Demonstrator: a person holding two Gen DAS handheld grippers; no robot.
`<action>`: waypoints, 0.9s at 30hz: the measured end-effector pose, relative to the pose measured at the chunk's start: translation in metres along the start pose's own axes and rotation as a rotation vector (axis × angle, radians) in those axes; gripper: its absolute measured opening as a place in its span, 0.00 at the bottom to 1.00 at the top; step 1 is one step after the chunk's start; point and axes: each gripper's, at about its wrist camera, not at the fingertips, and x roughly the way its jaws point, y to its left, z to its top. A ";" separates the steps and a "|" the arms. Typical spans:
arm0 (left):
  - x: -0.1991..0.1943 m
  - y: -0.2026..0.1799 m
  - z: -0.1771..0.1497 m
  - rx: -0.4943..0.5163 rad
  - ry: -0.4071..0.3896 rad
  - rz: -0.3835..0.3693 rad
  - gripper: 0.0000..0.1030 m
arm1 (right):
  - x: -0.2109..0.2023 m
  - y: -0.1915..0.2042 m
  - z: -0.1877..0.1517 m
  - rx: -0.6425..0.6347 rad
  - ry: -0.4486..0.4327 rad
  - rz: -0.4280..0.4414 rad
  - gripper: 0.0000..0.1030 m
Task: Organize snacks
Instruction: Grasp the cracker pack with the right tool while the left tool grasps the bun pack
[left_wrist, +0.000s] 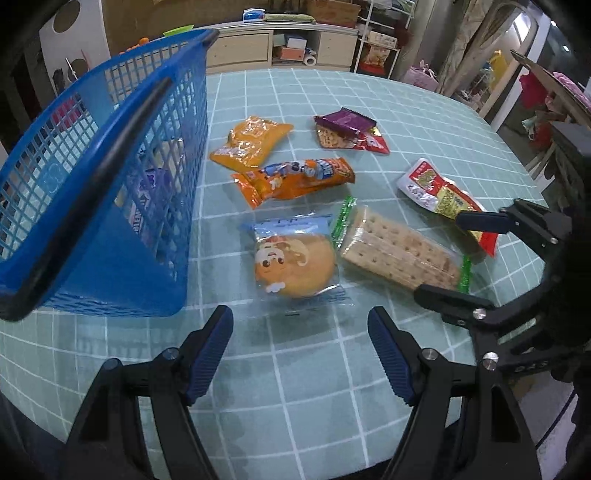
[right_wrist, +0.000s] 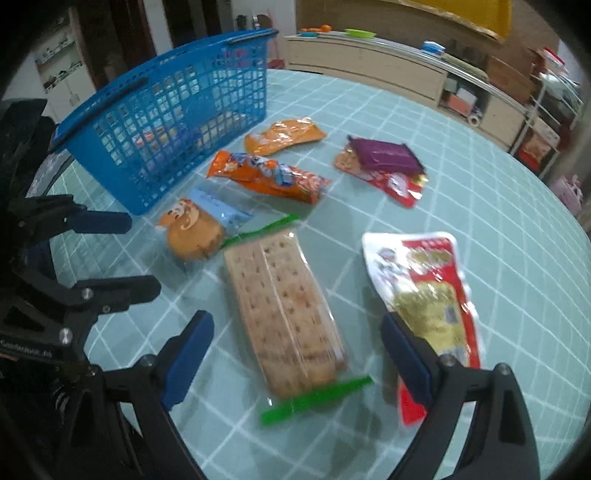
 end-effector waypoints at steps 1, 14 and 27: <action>0.001 0.002 0.000 -0.001 -0.003 0.005 0.72 | 0.004 0.001 0.002 -0.011 0.003 0.007 0.91; 0.007 -0.002 0.004 0.021 -0.017 0.008 0.72 | 0.011 0.007 -0.005 -0.026 0.043 -0.033 0.60; 0.035 -0.009 0.027 0.033 0.029 0.021 0.71 | -0.019 -0.013 -0.041 0.303 -0.018 -0.104 0.59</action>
